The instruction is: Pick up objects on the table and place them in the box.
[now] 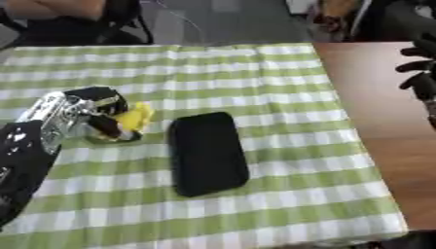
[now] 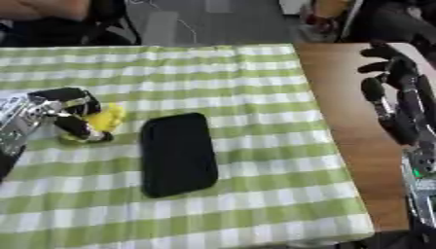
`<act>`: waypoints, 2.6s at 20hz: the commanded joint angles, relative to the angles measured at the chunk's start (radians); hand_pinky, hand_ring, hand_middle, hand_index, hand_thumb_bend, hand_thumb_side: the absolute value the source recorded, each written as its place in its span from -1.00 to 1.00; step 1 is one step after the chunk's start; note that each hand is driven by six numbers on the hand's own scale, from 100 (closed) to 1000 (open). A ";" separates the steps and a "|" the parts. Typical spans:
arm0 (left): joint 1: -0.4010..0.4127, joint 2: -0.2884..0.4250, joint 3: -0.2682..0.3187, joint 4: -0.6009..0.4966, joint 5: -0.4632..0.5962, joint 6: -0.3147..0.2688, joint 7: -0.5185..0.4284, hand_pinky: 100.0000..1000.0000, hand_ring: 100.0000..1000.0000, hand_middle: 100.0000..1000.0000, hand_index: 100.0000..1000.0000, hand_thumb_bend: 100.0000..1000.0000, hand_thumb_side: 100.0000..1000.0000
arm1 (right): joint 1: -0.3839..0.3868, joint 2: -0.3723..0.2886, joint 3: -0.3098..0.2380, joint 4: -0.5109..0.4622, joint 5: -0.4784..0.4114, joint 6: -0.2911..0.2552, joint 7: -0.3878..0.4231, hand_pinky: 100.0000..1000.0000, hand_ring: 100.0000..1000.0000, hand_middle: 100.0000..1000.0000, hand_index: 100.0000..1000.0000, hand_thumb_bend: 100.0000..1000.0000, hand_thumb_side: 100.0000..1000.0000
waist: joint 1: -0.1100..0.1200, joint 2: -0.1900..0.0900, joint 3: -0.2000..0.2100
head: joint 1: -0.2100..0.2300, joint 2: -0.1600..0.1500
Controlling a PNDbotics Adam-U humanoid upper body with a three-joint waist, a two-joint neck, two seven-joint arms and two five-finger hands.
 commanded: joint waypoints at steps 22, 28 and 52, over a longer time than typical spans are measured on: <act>-0.027 0.064 -0.001 -0.137 -0.207 -0.021 0.213 -1.00 -1.00 -1.00 -0.85 -1.00 -0.31 | -0.012 -0.020 -0.005 -0.011 -0.003 -0.001 0.001 -0.10 0.29 0.51 0.86 0.23 1.00 | 0.001 -0.013 0.004 | 0.005 -0.024; -0.029 0.069 -0.003 -0.169 -0.204 -0.027 0.191 -1.00 -1.00 -1.00 -0.85 -1.00 -0.31 | -0.012 -0.020 -0.005 -0.011 -0.002 0.000 0.001 -0.10 0.29 0.51 0.86 0.23 1.00 | 0.001 -0.013 0.004 | 0.004 -0.023; -0.088 -0.020 -0.110 -0.402 -0.073 -0.085 0.096 -1.00 -1.00 -1.00 -0.86 -1.00 -0.31 | -0.017 -0.018 0.002 -0.011 -0.003 -0.003 0.006 -0.09 0.30 0.51 0.86 0.23 1.00 | -0.001 -0.018 -0.001 | 0.018 -0.019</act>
